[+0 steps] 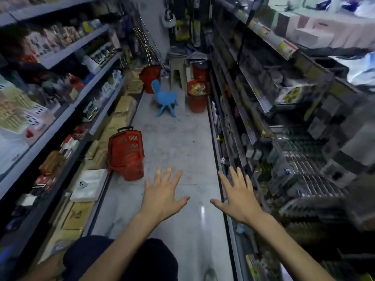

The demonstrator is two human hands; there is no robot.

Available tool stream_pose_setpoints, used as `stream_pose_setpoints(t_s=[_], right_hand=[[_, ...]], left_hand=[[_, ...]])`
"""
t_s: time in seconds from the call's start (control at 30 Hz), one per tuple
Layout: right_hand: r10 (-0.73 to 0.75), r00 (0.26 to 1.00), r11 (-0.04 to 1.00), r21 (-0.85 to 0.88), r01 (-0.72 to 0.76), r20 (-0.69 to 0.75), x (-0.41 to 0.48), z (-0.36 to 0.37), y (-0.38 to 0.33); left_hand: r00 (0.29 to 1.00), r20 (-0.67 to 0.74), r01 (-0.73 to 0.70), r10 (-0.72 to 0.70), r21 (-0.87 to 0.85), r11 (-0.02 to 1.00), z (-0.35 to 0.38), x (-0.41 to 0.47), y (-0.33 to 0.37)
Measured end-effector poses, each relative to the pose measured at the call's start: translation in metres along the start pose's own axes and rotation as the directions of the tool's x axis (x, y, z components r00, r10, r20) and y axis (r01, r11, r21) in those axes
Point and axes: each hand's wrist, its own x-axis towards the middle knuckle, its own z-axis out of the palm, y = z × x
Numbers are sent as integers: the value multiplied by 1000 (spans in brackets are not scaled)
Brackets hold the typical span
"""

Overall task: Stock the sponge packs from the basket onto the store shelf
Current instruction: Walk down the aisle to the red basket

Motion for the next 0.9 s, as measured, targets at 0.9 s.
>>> stream_pose_setpoints(t_s=[0.9], right_hand=[[-222,953,961,-120,249,204,722,-79,-52]], left_hand=[[989,-67,123,-133,-141,982,-63,596,-292]])
